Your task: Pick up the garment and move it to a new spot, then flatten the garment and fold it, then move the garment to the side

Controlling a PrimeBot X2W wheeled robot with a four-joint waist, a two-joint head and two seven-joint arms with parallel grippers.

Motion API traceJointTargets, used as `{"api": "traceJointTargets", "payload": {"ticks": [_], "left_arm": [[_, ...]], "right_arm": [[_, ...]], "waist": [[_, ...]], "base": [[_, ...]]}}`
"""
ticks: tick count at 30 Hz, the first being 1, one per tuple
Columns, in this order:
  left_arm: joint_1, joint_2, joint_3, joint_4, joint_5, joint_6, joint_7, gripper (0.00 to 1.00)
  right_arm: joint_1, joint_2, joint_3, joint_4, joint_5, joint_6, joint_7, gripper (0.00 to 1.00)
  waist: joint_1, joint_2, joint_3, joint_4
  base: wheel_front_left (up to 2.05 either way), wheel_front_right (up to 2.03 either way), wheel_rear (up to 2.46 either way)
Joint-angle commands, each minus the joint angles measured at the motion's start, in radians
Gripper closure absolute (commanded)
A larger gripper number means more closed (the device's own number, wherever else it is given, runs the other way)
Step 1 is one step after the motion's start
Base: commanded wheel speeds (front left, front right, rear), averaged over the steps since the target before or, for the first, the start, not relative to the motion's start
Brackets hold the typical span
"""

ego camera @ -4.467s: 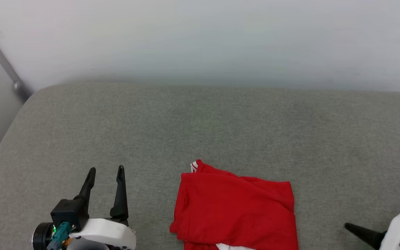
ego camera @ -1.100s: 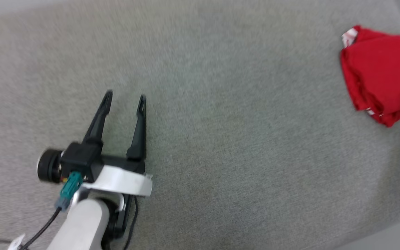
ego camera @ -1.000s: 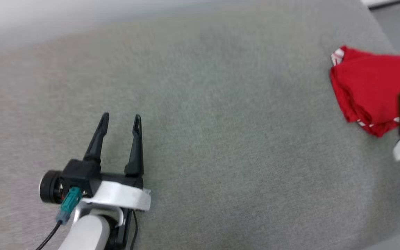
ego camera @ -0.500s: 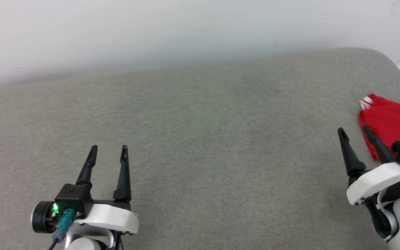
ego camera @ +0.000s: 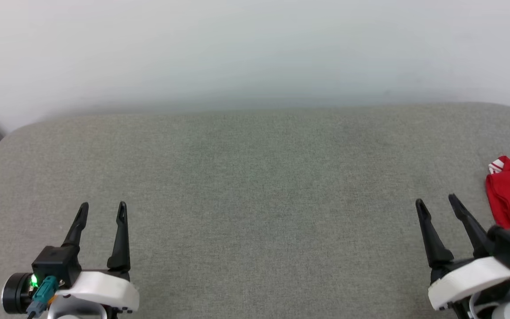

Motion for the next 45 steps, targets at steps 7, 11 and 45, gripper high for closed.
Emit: {"api": "traceJointTargets", "payload": {"ticks": [7, 11, 45], "left_arm": [[0.063, -0.004, 0.013, 0.022, -0.005, -0.029, -0.006, 0.00], [0.085, -0.013, 0.019, 0.033, -0.004, -0.035, -0.005, 0.00], [0.075, -0.092, 0.054, 0.085, -0.133, -0.082, 0.042, 1.00]], "right_arm": [[0.124, 0.055, -0.054, -0.112, -0.062, -0.001, 0.045, 0.00], [0.151, 0.071, -0.063, -0.136, -0.070, -0.001, 0.061, 0.00], [0.133, 0.102, -0.090, -0.097, 0.112, 0.000, 0.099, 1.00]], "waist": [[0.0002, 0.0000, -0.034, -0.009], [0.0002, 0.0000, -0.042, -0.016], [0.0002, 0.0000, -0.045, 0.010]], "base": [[0.00, 0.00, 0.00], [0.00, 0.00, 0.00], [0.00, 0.00, 0.00]]}}
